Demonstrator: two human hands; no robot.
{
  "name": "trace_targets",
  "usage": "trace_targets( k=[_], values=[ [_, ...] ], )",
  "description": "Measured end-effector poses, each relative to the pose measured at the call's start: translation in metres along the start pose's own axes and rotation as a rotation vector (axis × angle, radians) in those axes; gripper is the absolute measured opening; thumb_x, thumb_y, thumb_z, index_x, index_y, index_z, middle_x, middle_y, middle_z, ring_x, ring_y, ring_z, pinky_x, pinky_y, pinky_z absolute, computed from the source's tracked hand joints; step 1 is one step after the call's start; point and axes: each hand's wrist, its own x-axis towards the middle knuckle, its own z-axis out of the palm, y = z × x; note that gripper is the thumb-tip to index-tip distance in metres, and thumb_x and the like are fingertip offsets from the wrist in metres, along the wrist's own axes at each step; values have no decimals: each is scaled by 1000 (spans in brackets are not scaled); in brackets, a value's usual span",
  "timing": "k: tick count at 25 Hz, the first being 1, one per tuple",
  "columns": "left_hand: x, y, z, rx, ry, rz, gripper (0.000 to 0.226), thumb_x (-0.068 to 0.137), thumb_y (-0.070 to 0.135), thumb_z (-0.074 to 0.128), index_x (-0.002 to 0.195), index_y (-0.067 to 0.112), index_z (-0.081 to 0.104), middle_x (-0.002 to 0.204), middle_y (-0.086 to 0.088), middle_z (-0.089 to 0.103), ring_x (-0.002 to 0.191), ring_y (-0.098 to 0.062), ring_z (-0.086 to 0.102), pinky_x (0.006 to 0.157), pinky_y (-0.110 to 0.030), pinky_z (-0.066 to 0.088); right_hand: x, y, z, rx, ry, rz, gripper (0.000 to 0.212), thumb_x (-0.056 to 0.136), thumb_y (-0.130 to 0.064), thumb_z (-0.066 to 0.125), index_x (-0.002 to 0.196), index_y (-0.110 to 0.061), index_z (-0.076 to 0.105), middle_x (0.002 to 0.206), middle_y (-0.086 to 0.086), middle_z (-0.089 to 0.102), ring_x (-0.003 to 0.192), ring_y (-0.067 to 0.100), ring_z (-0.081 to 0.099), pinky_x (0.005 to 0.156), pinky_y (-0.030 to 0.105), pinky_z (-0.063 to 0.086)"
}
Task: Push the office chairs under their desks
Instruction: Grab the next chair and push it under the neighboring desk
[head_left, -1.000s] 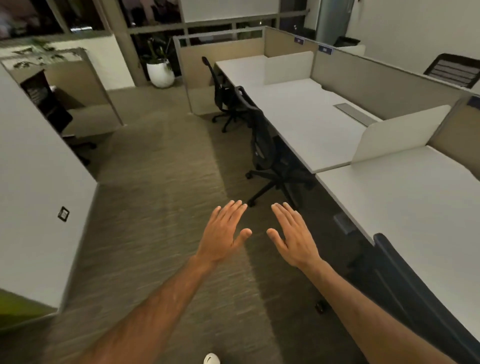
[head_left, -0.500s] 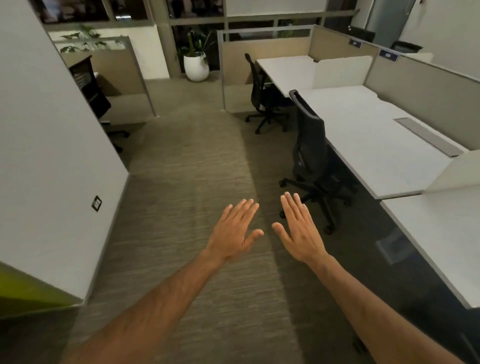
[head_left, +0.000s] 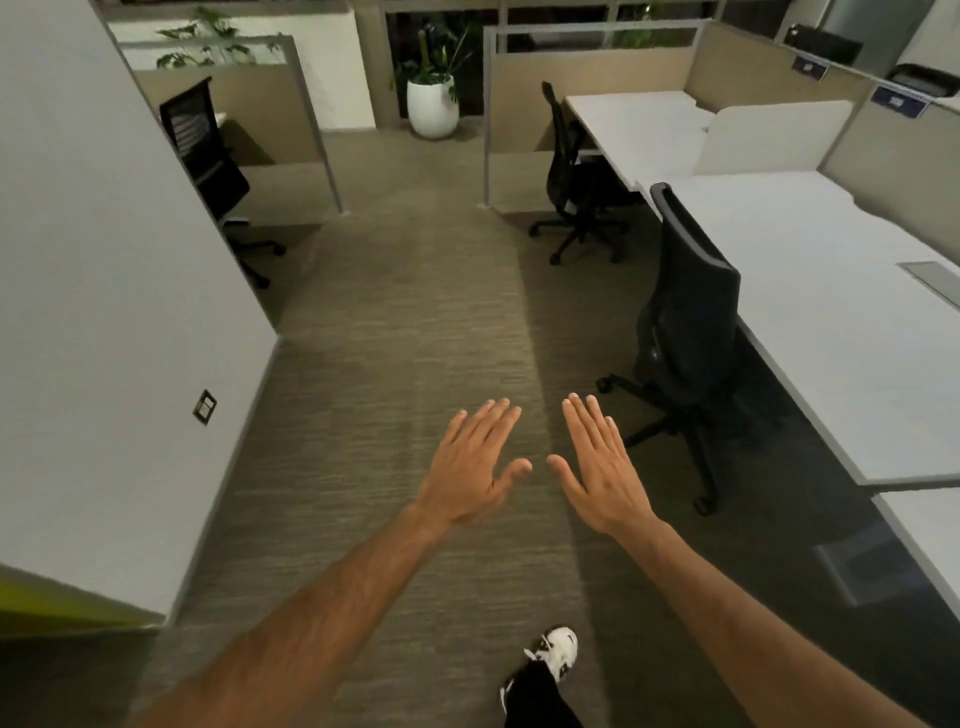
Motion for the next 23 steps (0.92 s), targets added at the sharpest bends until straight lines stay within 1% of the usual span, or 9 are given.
trace_targets(
  k=[3, 8, 13, 16, 19, 23],
  values=[
    [73, -30, 2, 5, -14, -18, 80, 100, 69, 19, 161, 19, 24, 167, -1, 24, 155, -14, 12, 126, -45, 9, 69, 29, -1, 32, 6, 14, 78, 102, -65, 18, 162, -18, -1, 171, -1, -6, 155, 9, -18, 127, 39, -5],
    [190, -57, 0, 10, 29, -12, 78, 100, 69, 20, 160, 18, 26, 166, -3, 28, 155, -16, 17, 126, -46, 10, 167, 81, -18, 49, 20, 21, 76, 103, -63, 21, 163, -20, 0, 170, -4, -5, 154, 7, -18, 127, 39, -4],
    [270, -82, 13, -22, -1, 1, 76, 101, 67, 23, 160, 19, 25, 166, -1, 28, 155, -15, 17, 126, -47, 11, 230, 119, -20, 59, 46, 83, 74, 106, -57, 30, 163, -19, 2, 171, -3, -3, 155, 7, -16, 127, 39, -4],
    [319, -106, 27, -43, -40, 27, 78, 100, 70, 18, 160, 20, 24, 167, -1, 27, 155, -14, 16, 126, -48, 10, 268, 137, -20, 58, 68, 123, 75, 105, -59, 28, 163, -19, 3, 171, -4, -3, 155, 8, -15, 127, 39, -3],
    [383, -133, 43, -73, -81, 86, 79, 99, 71, 18, 160, 21, 25, 166, -1, 28, 155, -16, 17, 126, -50, 12, 313, 156, -23, 64, 120, 179, 75, 105, -59, 30, 163, -20, 4, 171, -3, -3, 155, 8, -14, 127, 39, -4],
    [474, -161, 58, -113, -119, 230, 81, 99, 73, 17, 159, 21, 28, 165, -1, 31, 154, -16, 20, 125, -50, 13, 366, 181, -23, 45, 197, 303, 75, 105, -57, 35, 163, -22, 4, 171, -4, -3, 156, 8, -13, 127, 40, -3]
  ],
)
